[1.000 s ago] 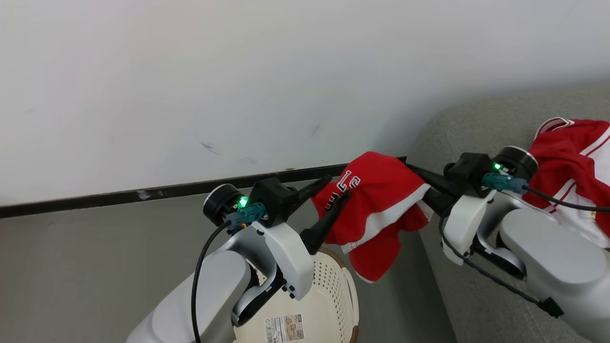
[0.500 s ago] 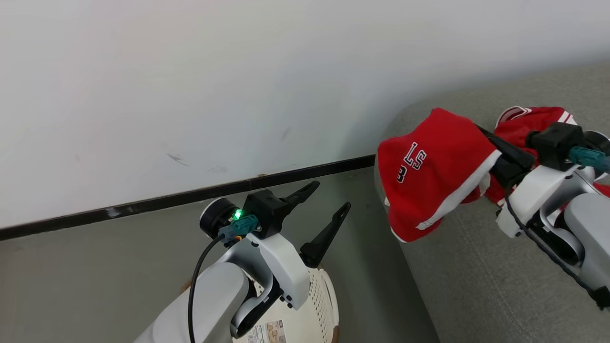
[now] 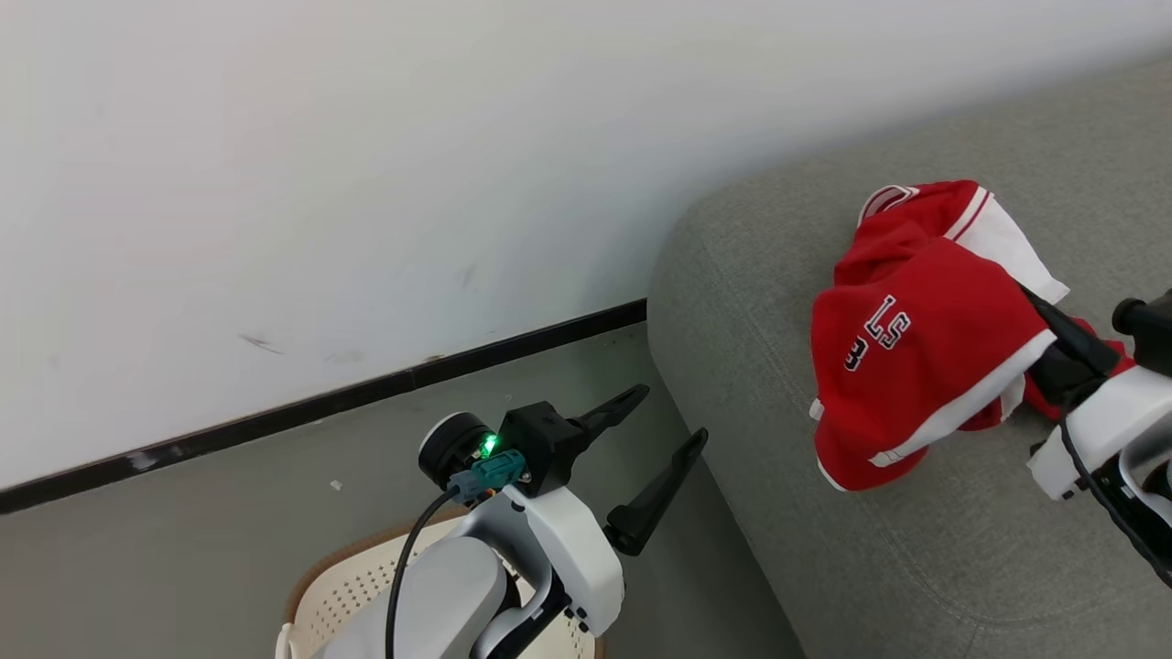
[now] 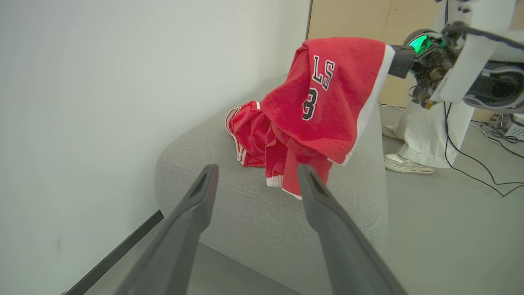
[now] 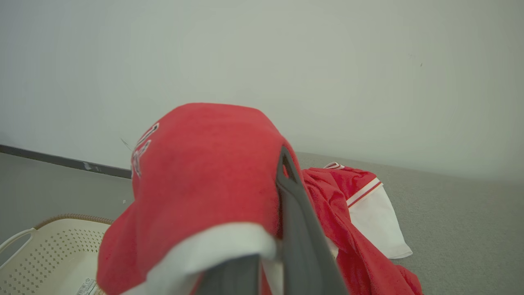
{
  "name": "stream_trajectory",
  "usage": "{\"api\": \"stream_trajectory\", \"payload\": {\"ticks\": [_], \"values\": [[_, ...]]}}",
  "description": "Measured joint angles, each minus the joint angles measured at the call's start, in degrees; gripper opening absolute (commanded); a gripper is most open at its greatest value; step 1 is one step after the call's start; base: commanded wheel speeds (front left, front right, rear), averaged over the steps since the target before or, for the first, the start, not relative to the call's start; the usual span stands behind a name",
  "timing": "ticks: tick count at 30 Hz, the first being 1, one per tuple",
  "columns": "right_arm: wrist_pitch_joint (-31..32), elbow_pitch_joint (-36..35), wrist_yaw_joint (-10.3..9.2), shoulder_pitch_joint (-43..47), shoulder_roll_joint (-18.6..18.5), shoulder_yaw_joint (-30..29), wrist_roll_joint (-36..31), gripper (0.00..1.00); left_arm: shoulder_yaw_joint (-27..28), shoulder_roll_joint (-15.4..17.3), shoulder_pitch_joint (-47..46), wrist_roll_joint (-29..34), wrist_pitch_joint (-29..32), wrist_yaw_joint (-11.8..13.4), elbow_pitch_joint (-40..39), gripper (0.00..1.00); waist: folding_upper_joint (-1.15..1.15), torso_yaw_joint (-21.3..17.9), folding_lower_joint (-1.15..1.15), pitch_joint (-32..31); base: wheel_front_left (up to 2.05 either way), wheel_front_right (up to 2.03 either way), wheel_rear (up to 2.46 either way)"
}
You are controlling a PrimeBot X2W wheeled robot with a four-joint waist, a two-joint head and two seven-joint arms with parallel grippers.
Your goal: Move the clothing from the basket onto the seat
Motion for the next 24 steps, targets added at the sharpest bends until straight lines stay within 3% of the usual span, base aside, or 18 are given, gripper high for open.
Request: {"api": "stream_trajectory", "payload": {"ticks": [12,24], "values": [[0.0,-3.5,0.0,9.9,0.2,-8.5,-2.4,0.0,-2.3,-0.4,0.5,-0.6,-0.8,-0.6,-0.5,1.0,0.0,-6.2,0.0,-0.3,0.0,0.0,0.0],[0.0,-6.3,0.0,7.9,0.9,-7.8,-3.1,0.0,-1.8,-0.4,1.4,-0.5,-1.6,0.6,-0.5,1.0,0.0,-11.0,0.0,1.1,0.0,0.0,0.0]]}}
